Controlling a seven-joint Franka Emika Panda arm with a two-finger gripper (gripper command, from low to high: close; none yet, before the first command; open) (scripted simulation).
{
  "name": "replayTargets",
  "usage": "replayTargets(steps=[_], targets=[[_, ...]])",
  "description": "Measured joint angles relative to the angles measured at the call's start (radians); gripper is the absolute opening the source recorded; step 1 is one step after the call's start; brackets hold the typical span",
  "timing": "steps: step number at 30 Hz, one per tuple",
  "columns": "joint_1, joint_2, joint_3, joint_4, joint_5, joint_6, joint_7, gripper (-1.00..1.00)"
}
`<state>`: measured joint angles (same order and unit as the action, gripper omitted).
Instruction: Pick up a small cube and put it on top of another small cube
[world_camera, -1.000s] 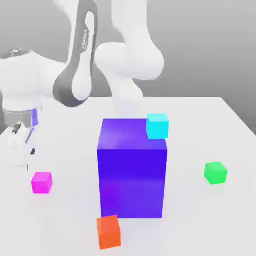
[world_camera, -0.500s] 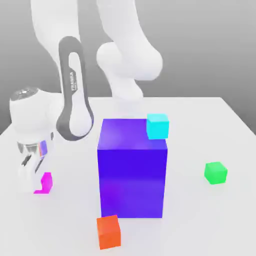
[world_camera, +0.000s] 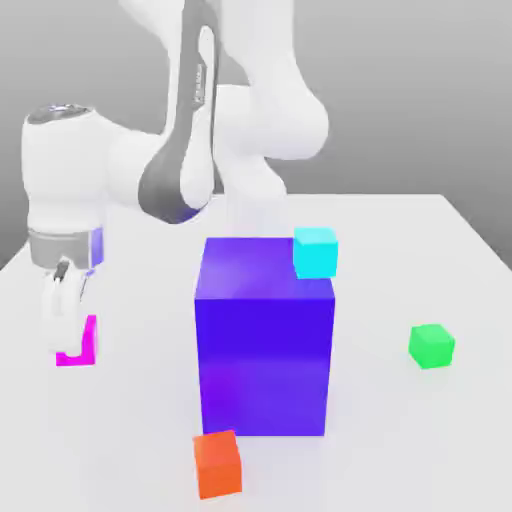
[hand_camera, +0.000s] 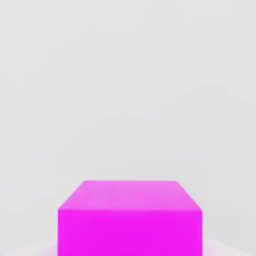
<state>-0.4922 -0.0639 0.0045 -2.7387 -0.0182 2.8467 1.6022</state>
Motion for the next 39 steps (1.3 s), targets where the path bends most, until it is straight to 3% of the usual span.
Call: replayTargets(steps=[16, 25, 33, 39], targets=[[0.337, -0.118, 0.369, 0.07, -0.082, -0.071, 0.149, -1.0], [0.636, -0.116, 0.628, 0.007, -0.003, -0.124, 0.213, -1.0], [0.844, -0.149, 0.629, -0.115, 0.279, -0.169, 0.109, -1.0], [0.809, -0.064, 0.656, -0.122, 0.207, -0.084, 0.163, -1.0]])
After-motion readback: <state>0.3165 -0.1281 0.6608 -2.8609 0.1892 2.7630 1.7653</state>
